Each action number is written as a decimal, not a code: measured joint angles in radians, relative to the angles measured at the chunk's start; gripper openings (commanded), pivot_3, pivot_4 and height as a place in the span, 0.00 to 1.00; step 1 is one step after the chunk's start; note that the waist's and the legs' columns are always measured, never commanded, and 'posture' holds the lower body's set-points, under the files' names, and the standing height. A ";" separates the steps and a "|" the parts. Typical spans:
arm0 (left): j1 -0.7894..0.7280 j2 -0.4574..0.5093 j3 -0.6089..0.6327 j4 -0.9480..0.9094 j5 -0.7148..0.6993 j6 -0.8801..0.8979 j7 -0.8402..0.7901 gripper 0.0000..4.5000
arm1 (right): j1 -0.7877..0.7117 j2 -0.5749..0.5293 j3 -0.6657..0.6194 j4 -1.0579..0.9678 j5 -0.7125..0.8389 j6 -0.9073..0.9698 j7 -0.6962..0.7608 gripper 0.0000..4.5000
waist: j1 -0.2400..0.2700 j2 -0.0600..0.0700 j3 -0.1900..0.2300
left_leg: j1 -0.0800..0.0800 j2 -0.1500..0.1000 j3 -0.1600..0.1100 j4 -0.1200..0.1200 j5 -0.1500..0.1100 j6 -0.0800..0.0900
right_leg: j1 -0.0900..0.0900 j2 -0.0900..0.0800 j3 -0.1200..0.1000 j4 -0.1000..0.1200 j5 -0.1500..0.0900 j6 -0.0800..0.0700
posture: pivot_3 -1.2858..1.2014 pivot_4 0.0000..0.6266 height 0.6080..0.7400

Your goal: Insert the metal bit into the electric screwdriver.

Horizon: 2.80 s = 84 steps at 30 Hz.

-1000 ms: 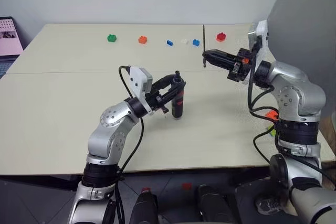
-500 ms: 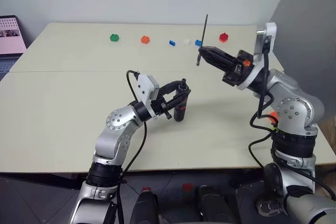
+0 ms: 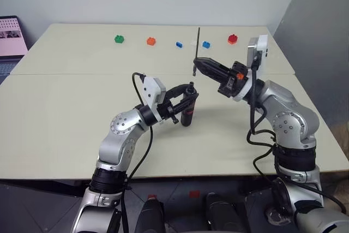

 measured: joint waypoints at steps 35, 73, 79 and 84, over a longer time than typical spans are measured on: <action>-0.013 0.029 0.000 -0.001 -0.018 0.022 -0.022 0.35 | 0.044 -0.040 0.103 0.014 -0.057 -0.126 0.026 0.00 | 0.000 0.000 0.000 | 0.000 0.000 0.000 0.000 0.000 0.000 | 0.000 0.000 0.000 -0.001 0.000 0.000 | 0.52 0.24 1.00; -0.021 0.045 -0.002 0.005 -0.012 0.018 -0.062 0.35 | 0.001 -0.176 0.144 0.010 -0.083 -0.072 0.136 0.12 | 0.000 0.000 0.000 | 0.000 0.000 0.000 0.000 0.000 0.000 | 0.000 0.000 0.000 -0.001 0.000 -0.001 | 0.52 0.24 1.00; -0.034 0.044 -0.004 0.018 -0.012 0.017 -0.063 0.35 | 0.005 -0.181 0.160 0.018 -0.082 -0.020 0.138 0.41 | 0.000 0.000 0.000 | -0.001 0.000 0.000 -0.001 0.000 0.000 | -0.002 0.000 0.000 -0.002 0.000 -0.001 | 0.52 0.24 1.00; -0.035 0.044 -0.005 0.018 -0.012 0.017 -0.063 0.35 | 0.005 -0.175 0.160 0.017 -0.075 -0.011 0.137 0.66 | 0.000 0.000 0.000 | -0.001 0.000 0.000 -0.001 0.000 0.000 | -0.002 0.000 0.000 -0.001 -0.001 -0.001 | 0.52 0.24 1.00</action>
